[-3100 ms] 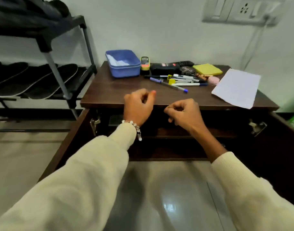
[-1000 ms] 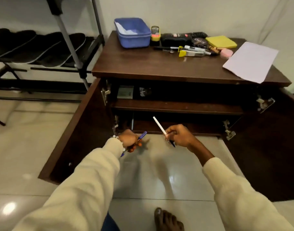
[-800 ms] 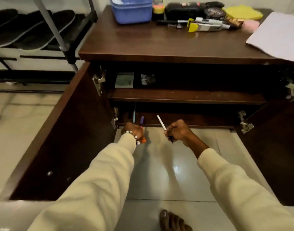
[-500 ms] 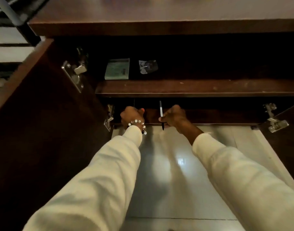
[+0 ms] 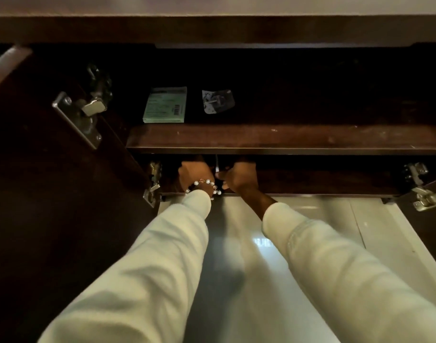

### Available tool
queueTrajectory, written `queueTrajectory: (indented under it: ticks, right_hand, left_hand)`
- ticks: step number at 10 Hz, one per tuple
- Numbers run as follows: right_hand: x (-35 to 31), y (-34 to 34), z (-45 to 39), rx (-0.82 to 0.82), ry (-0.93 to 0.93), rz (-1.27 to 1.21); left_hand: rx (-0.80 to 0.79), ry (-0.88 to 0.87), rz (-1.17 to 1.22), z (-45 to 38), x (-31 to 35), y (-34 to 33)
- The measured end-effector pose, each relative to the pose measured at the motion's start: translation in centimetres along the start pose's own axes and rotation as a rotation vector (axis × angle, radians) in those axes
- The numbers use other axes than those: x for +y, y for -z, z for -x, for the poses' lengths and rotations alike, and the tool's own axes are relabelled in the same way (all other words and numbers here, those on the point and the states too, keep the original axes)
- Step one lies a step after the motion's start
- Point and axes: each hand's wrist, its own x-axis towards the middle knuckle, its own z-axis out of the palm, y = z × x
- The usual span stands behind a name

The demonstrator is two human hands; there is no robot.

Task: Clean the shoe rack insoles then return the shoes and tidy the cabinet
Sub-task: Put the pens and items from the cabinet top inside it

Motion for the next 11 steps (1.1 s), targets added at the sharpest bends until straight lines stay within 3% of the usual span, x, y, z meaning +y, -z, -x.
queueTrajectory:
  ticks: [1,3,4,5,6,7,9,10,11]
  right_hand:
    - [0.3,0.1,0.0,0.019,0.008,-0.081]
    - [0.5,1.9,2.3,0.092,-0.019,-0.212]
    - [0.2,3.8,5.2,0.089,-0.048,-0.316]
    - [-0.5,5.8,8.6,0.077,-0.018,-0.283]
    - [-1.9,8.3,12.0,0.095,0.046,-0.234]
    - [-3.9,11.8,15.2,0.178,0.153,-0.217]
    - [-10.3,21.2,20.6,0.437,0.396,-0.266]
    - [-13.3,25.0,20.9,0.592,0.506,-0.172]
    - [-15.9,27.9,19.1,0.711,0.529,0.118]
  left_hand:
    - [-0.012,-0.061,-0.064,-0.4,-0.2,0.3]
    - [0.17,-0.083,-0.029,1.8,-0.9,2.0]
    - [0.185,-0.106,-0.016,3.9,-2.0,3.8]
    - [0.146,-0.151,0.077,6.0,-2.6,5.7]
    - [0.05,-0.337,0.192,9.2,-2.1,8.0]
    - [0.018,-0.62,0.216,12.4,-0.3,10.8]
    - [0.316,-0.956,0.44,17.1,8.0,18.4]
    - [0.433,-0.96,0.511,17.5,12.7,21.7]
    - [0.452,-0.874,0.458,16.2,16.7,23.5]
